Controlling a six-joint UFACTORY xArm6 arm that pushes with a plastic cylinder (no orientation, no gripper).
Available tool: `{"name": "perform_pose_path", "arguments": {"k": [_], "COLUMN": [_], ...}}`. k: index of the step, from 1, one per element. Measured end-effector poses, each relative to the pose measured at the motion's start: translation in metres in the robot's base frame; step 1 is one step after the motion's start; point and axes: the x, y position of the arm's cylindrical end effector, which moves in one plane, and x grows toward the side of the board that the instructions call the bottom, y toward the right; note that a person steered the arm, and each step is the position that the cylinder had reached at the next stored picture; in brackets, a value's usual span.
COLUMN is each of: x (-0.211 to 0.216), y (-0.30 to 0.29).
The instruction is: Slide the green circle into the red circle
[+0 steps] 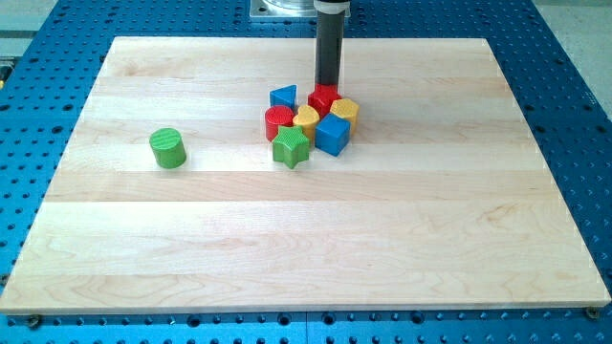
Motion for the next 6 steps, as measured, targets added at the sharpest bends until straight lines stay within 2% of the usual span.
{"name": "perform_pose_path", "arguments": {"k": [1, 2, 4, 5, 6], "x": [-0.021, -0.034, 0.040, 0.064, 0.117], "y": [-0.014, -0.073, -0.199, -0.257, -0.229]}}
